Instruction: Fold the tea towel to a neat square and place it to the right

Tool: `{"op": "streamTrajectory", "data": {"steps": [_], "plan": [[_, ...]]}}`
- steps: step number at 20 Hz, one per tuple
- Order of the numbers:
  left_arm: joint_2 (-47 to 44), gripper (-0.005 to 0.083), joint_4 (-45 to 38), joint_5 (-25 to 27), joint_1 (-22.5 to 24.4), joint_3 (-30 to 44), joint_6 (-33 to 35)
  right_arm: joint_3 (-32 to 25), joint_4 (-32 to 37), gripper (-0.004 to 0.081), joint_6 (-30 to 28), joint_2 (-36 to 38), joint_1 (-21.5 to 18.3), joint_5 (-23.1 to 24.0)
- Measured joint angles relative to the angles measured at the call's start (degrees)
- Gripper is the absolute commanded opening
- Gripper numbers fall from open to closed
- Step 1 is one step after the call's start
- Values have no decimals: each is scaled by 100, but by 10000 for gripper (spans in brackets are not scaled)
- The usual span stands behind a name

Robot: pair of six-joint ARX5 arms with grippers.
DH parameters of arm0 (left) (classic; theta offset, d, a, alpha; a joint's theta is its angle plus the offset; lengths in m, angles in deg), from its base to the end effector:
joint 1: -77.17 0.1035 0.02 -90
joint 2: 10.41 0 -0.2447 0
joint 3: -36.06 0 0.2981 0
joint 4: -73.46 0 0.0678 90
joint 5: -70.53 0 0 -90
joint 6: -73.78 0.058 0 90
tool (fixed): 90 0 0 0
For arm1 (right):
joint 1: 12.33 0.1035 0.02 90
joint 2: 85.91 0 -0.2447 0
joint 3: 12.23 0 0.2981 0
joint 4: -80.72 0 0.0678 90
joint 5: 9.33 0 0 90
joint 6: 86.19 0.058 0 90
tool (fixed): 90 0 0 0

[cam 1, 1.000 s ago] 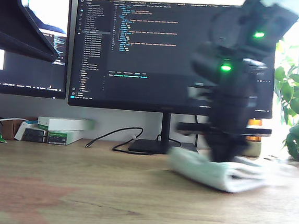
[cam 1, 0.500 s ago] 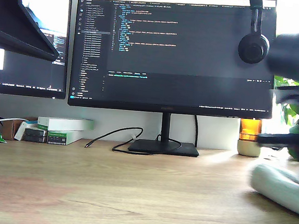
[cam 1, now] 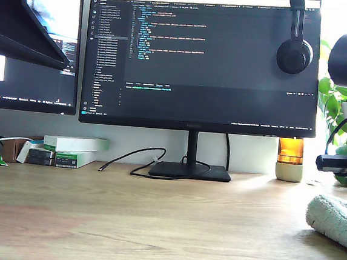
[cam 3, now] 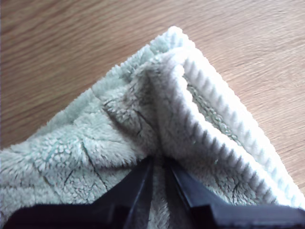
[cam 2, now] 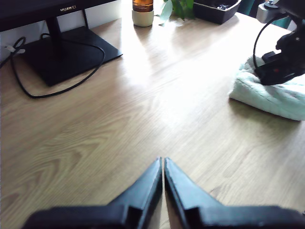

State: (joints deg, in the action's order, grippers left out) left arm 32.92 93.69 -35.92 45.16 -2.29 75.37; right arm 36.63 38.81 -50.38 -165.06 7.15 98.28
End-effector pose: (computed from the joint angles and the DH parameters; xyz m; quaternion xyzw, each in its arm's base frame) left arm 0.2038 -0.1468 0.1930 0.0419 0.2106 -0.4035 0.8894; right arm 0.2594 0.0732 0.0763 0.0701 0.5356 -0.1592 0.8264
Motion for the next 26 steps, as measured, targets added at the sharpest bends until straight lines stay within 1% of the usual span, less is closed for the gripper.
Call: {"op": "streamTrajectory", "data": {"steps": [5, 9, 11, 12, 13, 14, 16, 17, 18, 21, 22, 24, 25, 26], "plan": [[0, -24, -11, -72, 0, 0, -107, -105, 85, 76, -26, 181, 0, -2], [0, -24, -44, -118, 0, 0, -109, -149, 42, 76, -249, 721, -2, 37], [0, -24, -48, -151, 0, 0, -111, -105, -46, 75, -289, 986, -2, -59], [0, -24, -50, -151, 0, 0, -111, -59, -87, 67, -455, 1069, -9, -164], [0, -24, -52, -151, 0, 0, -116, 4, -120, 18, -680, 1154, -31, -280], [0, -24, -52, -149, 0, 0, -118, 66, -125, -8, -737, 1239, -31, -413], [0, -24, -57, -118, 0, 0, -118, 140, -129, -10, -1639, 1478, -33, -798], [-2, -24, -59, -107, 0, 0, -118, 157, -177, -10, -1731, 1604, -33, -831], [0, -24, -72, -105, 2, 0, -118, 175, -245, -10, -1993, 1694, -33, -844], [-2, -24, -81, -105, 0, 0, -136, 179, -492, -10, -2083, 1766, -33, -839], [0, -24, -105, -105, 0, 0, -133, 179, -437, -10, -2247, 1766, -33, -820], [0, -24, -389, 13, 2, 0, -4, 179, 9, -10, -3169, 1766, -39, -977], [0, -24, -551, 90, 24, 0, 105, 179, 256, -10, -3488, 1766, -39, -1117], [0, -24, -640, 181, 79, 0, 332, 179, 468, -10, -3781, 1766, -94, -1152]]}}
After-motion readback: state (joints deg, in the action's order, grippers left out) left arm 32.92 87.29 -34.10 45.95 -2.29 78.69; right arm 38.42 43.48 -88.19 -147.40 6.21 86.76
